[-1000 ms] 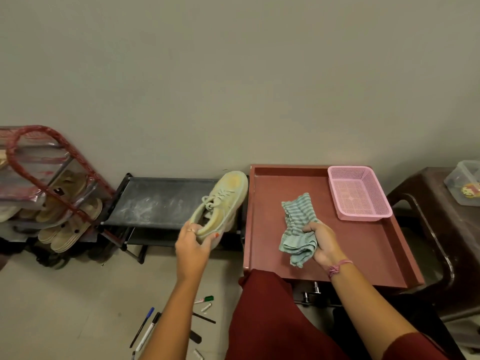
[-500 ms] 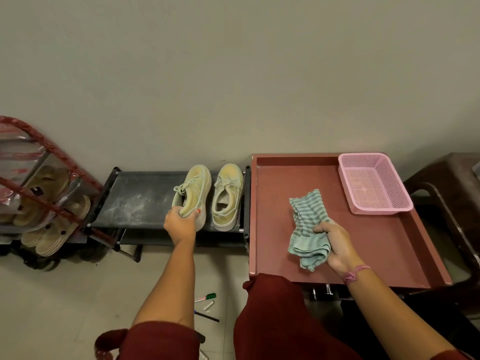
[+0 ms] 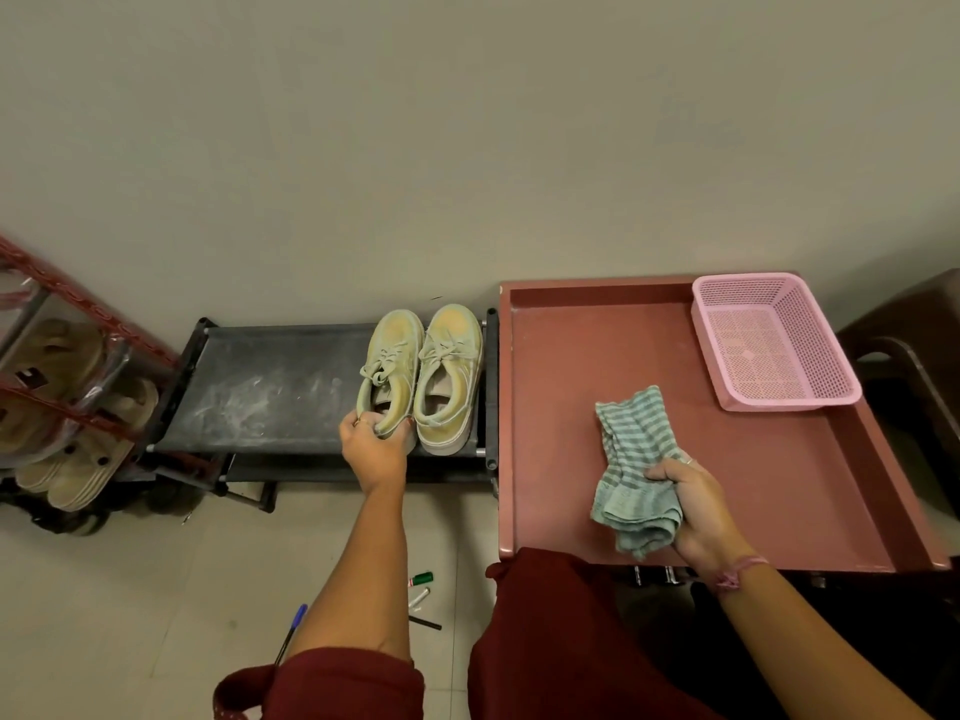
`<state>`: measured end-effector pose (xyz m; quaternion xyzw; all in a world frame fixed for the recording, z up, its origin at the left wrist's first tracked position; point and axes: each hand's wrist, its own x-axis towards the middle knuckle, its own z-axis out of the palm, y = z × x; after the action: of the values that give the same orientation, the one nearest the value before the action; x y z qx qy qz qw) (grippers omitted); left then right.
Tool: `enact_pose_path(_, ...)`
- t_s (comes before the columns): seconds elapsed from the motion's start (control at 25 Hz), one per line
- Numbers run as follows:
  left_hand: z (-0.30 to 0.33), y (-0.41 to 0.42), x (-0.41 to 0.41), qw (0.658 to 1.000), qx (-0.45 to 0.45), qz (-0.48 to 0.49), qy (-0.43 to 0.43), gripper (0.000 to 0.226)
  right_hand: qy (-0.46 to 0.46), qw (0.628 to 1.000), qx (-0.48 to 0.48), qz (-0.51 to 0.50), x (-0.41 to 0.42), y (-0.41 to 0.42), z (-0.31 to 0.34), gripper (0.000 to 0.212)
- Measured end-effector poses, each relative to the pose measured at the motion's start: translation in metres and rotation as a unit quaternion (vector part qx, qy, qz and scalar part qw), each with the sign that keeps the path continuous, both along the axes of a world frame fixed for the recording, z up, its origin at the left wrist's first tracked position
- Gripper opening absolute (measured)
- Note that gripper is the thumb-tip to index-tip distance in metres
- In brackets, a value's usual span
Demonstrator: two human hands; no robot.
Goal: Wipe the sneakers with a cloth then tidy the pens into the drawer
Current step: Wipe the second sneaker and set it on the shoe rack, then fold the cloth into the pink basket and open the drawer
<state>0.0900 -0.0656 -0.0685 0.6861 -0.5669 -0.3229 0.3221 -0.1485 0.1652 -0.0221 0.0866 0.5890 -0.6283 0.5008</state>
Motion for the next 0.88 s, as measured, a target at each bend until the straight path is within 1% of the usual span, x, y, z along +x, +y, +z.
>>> enact_pose_path(0.16,0.001,0.000,0.002,1.000,0.007,-0.009,0.002,0.021,-0.001,1.000,0.012,0.015,0.002,-0.001,-0.001,0.020)
enact_pose_path(0.28,0.003,-0.001,0.007,0.999,0.020,-0.048,0.010,0.024,-0.002,1.000,0.005,0.010,0.003,-0.001,0.000,0.020)
enact_pose_path(0.36,0.004,-0.004,0.013,0.995,0.042,-0.086,0.027,0.038,-0.005,1.000,-0.005,0.005,0.004,-0.001,0.001,0.022)
enact_pose_path(0.44,0.004,-0.005,0.018,0.990,0.063,-0.103,0.068,0.059,-0.012,1.000,-0.017,-0.003,0.006,0.000,0.004,0.023)
enact_pose_path(0.48,0.006,-0.002,0.019,0.988,0.070,-0.093,0.098,0.066,-0.018,1.000,-0.021,0.001,0.007,0.001,0.006,0.022)
enact_pose_path(0.52,0.014,0.005,0.018,0.988,0.068,-0.062,0.125,0.068,-0.026,0.999,-0.023,0.010,0.008,0.002,0.009,0.023)
enact_pose_path(0.6,0.034,0.023,0.013,0.981,0.036,0.048,0.185,0.061,-0.051,0.998,-0.030,0.023,0.011,0.005,0.017,0.024)
enact_pose_path(0.68,0.054,0.045,0.008,0.955,-0.008,0.149,0.255,0.055,-0.072,0.996,-0.049,0.031,0.012,0.009,0.027,0.022)
enact_pose_path(0.72,0.063,0.057,0.006,0.941,-0.021,0.166,0.293,0.052,-0.078,0.995,-0.056,0.039,0.014,0.012,0.032,0.021)
enact_pose_path(0.8,0.082,0.087,-0.001,0.922,-0.012,0.156,0.353,0.046,-0.089,0.992,-0.069,0.061,0.019,0.018,0.045,0.023)
enact_pose_path(0.88,0.104,0.122,-0.013,0.920,0.014,0.116,0.373,0.034,-0.106,0.988,-0.094,0.068,0.024,0.027,0.058,0.027)
